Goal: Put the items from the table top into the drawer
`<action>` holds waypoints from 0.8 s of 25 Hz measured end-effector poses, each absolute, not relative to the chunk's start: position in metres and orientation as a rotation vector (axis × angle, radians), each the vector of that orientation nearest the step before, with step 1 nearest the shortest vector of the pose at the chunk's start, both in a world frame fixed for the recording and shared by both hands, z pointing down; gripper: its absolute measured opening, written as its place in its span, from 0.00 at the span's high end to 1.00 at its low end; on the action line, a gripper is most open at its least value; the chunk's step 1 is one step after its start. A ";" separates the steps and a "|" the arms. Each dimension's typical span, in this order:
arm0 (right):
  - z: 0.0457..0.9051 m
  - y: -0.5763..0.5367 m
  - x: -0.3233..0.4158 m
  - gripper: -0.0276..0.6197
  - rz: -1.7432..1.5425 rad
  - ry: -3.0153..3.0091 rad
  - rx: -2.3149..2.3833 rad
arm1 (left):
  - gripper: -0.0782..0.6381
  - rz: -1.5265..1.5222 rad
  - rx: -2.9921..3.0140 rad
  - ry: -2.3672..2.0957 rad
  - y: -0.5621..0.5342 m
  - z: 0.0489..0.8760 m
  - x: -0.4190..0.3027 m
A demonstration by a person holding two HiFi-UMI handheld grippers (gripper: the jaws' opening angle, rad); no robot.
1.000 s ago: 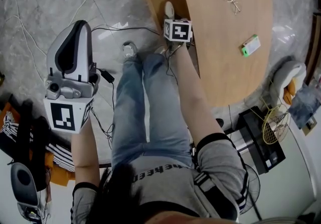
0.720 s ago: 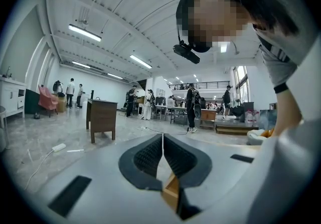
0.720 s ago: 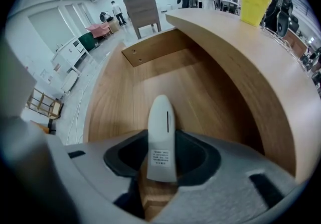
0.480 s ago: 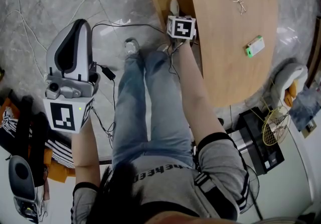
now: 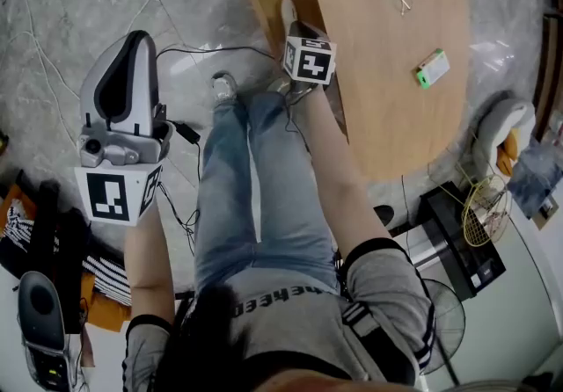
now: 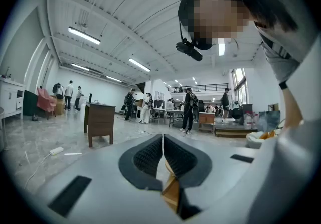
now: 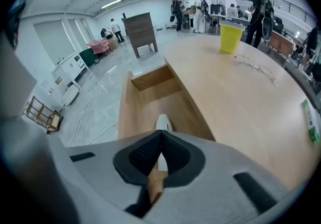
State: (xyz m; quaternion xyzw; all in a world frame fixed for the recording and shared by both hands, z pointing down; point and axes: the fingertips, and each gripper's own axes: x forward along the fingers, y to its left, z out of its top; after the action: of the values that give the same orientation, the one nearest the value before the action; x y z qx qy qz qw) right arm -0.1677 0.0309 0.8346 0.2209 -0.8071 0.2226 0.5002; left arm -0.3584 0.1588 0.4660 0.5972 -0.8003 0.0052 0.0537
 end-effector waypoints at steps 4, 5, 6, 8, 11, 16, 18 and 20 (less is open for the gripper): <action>0.797 0.031 -0.163 0.95 0.511 -2.042 0.548 | 0.87 0.003 1.854 -2.424 0.154 0.450 -0.349; 0.787 0.031 -0.161 0.95 0.506 -2.065 0.555 | 0.87 -0.001 1.863 -2.423 0.153 0.446 -0.346; 0.777 0.032 -0.159 0.95 0.502 -2.086 0.562 | 0.87 -0.007 1.870 -2.421 0.152 0.443 -0.343; 0.757 0.033 -0.154 0.95 0.492 -2.123 0.575 | 0.87 -0.023 1.879 -2.414 0.150 0.438 -0.337; 0.726 0.036 -0.144 0.95 0.474 -2.173 0.597 | 0.87 -0.041 1.895 -2.395 0.147 0.430 -0.326; 0.673 0.041 -0.128 0.95 0.462 -2.244 0.642 | 0.87 -0.038 1.959 -2.349 0.143 0.411 -0.306; 0.652 0.042 -0.122 0.95 0.463 -2.275 0.665 | 0.87 -0.035 1.987 -2.331 0.141 0.402 -0.298; 0.631 0.042 -0.117 0.95 0.462 -2.303 0.688 | 0.87 -0.031 2.014 -2.313 0.138 0.392 -0.291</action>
State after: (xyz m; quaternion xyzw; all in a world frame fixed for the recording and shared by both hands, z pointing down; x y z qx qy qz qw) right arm -0.1171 0.0418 0.6307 0.2642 -0.8849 0.1774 0.3401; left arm -0.2911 0.1381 0.3922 0.6563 -0.7536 -0.0100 0.0373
